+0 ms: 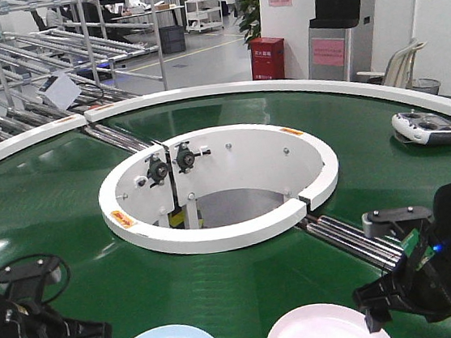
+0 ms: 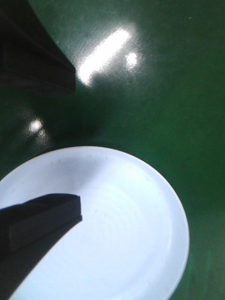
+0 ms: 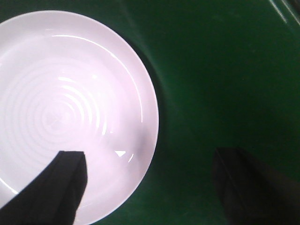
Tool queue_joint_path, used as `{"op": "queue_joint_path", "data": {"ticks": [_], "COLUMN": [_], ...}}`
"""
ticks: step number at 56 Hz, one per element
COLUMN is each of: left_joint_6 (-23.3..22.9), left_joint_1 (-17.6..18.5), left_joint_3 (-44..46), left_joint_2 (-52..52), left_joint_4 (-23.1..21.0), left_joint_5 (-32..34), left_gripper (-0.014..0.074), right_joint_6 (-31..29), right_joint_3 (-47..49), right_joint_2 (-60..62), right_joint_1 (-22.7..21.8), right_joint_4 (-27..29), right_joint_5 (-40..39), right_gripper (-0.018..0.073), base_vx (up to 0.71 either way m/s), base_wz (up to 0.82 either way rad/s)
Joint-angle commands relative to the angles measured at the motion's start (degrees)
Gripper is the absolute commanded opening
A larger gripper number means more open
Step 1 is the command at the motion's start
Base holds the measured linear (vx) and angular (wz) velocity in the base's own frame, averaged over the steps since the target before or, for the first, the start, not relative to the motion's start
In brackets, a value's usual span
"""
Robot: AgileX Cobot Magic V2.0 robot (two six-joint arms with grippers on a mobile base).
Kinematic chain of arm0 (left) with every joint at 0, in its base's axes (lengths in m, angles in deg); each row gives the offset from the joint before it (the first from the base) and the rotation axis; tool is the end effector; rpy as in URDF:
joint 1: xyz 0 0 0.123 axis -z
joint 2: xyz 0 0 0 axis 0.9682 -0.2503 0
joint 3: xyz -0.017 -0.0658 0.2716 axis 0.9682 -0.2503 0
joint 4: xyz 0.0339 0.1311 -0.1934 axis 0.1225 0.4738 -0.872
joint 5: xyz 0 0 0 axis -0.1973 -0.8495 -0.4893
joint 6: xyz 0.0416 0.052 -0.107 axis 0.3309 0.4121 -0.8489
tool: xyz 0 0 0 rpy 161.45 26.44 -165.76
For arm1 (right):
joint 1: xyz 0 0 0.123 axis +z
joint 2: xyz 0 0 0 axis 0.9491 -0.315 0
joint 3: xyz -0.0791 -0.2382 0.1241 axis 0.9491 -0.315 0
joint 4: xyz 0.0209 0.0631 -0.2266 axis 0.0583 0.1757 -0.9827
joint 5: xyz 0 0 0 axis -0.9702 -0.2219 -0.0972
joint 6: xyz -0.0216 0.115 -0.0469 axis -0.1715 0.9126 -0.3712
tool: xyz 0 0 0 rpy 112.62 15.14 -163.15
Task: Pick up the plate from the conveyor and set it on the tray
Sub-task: 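Lower left gripper to blue plate rim, right gripper to pink plate rim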
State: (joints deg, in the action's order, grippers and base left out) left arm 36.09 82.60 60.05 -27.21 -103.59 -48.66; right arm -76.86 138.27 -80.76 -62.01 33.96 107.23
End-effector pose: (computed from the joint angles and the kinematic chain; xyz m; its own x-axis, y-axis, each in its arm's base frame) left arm 0.3338 -0.0607 0.1954 -0.9046 -0.0803 -0.4186 0.0150 0.9755 -0.2196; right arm 0.3463 0.0626 0.2065 -0.9374 -0.0826 -0.3384 -0.1067 0.9929 0.0534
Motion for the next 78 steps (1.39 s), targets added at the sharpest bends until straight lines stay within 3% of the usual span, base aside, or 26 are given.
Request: {"op": "queue_joint_path", "data": {"ticks": [1,25,56,70,75,78], "left_joint_6": [0.20,0.10,0.08,0.08,0.08,0.08], "left_joint_1": [0.35,2.26,2.63,2.63,2.63,2.63], "left_joint_3": [1.94,1.99,1.99,1.99,1.99,1.99], "left_joint_2": [0.19,-4.51,-7.46,-7.46,-7.46,-7.46], "left_joint_4": [-1.18,-1.30,-1.47,-1.52,-1.52,-1.52], "left_joint_5": [3.15,7.29,7.15,7.17,7.17,7.17], "left_gripper": [0.0556,0.0556,0.0555,0.0512,0.0462,0.0376], "right_joint_6": [0.02,0.02,0.01,0.49,0.97,1.57], "right_joint_3": [1.98,1.98,1.98,1.98,1.98,1.98], "right_joint_2": [0.69,-3.43,-5.42,-8.49,-9.12,-9.37], "right_joint_1": [-0.24,-0.24,-0.24,-0.24,-0.24,-0.24], "right_joint_4": [-0.60,-0.74,-1.72,-1.67,-1.67,-1.67], "right_joint_5": [-2.28,-2.41,-3.09,-3.65,-3.79,-4.14], "right_gripper": [0.0583,0.0583,0.0571,0.0483,0.0423,0.0340], "base_vx": [0.00,0.00,0.00,0.00,0.00,0.00], "base_wz": [0.00,0.00,0.00,0.00,0.00,0.00]}}
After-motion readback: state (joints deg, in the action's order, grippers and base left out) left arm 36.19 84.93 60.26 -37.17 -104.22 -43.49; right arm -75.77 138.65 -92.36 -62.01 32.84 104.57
